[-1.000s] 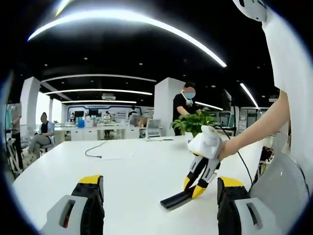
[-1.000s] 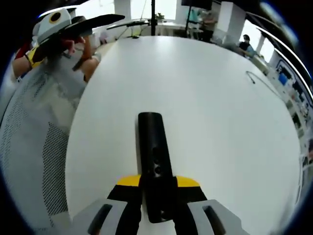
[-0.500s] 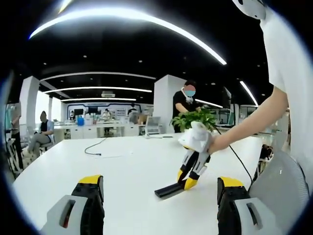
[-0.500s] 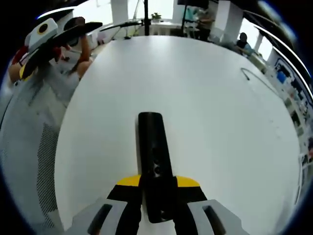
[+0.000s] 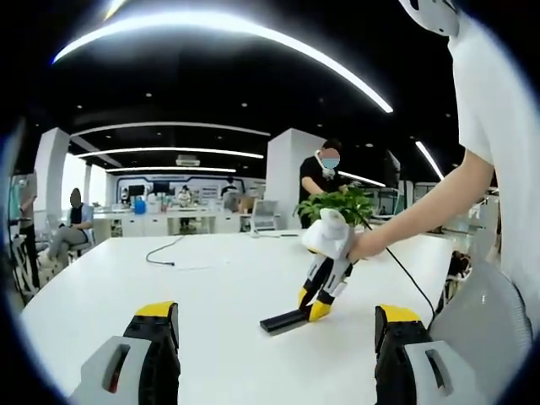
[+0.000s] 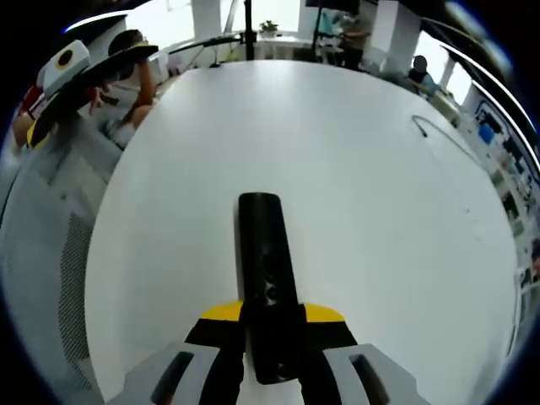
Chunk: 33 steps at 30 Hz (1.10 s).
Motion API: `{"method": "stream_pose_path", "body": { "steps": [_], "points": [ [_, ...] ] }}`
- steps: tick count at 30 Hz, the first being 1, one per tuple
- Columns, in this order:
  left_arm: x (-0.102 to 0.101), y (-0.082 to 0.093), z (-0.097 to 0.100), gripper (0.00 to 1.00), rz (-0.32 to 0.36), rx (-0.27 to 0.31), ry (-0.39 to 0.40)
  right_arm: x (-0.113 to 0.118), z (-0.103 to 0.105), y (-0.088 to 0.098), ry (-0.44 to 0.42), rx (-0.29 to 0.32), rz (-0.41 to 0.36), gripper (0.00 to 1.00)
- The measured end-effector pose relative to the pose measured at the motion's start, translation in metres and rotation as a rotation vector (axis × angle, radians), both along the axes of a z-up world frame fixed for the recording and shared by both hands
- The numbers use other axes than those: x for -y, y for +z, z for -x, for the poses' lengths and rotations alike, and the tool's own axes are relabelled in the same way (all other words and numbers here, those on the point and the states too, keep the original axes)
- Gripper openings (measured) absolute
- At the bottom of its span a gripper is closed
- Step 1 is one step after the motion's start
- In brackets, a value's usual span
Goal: Press the specified remote control buttons in sequence, fully releasing each button before pressing the next.
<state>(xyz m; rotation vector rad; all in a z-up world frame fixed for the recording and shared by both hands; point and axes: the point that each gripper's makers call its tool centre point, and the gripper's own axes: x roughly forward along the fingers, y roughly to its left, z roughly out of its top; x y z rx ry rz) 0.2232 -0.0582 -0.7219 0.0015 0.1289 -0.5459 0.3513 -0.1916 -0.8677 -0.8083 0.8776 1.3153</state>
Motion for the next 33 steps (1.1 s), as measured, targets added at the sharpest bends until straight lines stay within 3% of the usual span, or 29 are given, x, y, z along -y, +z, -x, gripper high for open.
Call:
{"method": "stream_pose_path", "body": {
  "steps": [9, 15, 20, 22, 25, 29, 33],
  "points": [
    [0.002, 0.001, 0.000, 1.00, 0.005, 0.004, -0.010, 0.000, -0.001, 0.000, 0.015, 0.004, -0.012, 0.22],
    [0.004, -0.002, 0.001, 1.00, -0.011, -0.007, -0.019, -0.001, -0.001, 0.000, -0.023, -0.002, -0.044, 0.23],
    [0.002, -0.002, 0.001, 1.00, -0.001, -0.007, -0.013, -0.006, 0.001, 0.005, -0.138, -0.090, -0.121, 0.27],
    [0.002, -0.002, 0.000, 1.00, -0.003, -0.007, -0.010, -0.007, 0.002, 0.006, -0.189, -0.120, -0.159, 0.31],
    [0.001, -0.002, 0.000, 1.00, -0.002, -0.009, -0.007, -0.008, 0.003, 0.007, -0.223, -0.112, -0.191, 0.42],
    [0.001, -0.003, 0.000, 1.00, -0.004, -0.014, -0.009, -0.008, 0.004, 0.008, -0.295, -0.062, -0.218, 0.61],
    [0.001, -0.005, 0.000, 1.00, -0.005, -0.023, -0.009, -0.009, 0.001, 0.017, -0.407, -0.028, -0.309, 0.82]
  ]
}}
